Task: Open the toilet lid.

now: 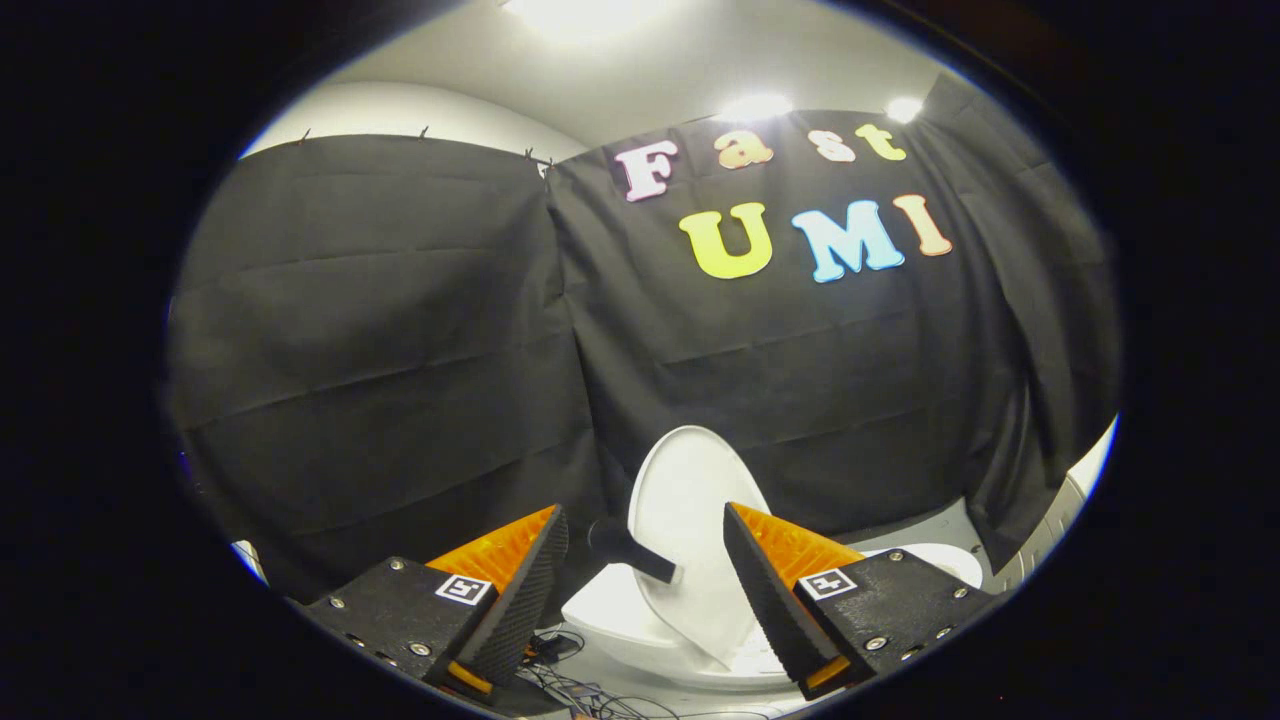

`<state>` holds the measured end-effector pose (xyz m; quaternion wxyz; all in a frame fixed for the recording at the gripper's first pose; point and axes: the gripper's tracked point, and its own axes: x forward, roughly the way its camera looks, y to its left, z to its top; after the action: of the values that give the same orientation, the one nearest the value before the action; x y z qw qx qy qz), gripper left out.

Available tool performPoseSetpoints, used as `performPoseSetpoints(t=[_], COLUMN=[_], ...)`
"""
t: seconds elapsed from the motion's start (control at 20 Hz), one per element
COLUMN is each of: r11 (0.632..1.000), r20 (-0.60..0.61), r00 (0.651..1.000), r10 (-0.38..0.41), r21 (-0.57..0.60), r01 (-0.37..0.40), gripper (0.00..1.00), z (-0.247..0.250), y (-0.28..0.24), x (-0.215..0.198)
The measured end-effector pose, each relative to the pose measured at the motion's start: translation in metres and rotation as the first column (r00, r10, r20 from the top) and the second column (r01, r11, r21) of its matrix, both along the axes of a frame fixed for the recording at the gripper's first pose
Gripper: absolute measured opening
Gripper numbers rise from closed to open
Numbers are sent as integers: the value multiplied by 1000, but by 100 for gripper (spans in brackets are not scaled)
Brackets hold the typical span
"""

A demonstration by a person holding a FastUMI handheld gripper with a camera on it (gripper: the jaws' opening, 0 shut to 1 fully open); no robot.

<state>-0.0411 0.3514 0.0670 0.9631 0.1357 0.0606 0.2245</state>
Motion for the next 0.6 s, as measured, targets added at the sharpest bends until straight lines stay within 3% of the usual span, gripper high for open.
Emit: performPoseSetpoints(t=[0.25, 0.6], r11=[993, 978], r20=[136, 187], r00=[986, 967], r10=[-100, -174], r21=[-46, -82], r01=[107, 192], gripper=[96, 96], z=[17, -9], y=[-91, -215], x=[4, 14])
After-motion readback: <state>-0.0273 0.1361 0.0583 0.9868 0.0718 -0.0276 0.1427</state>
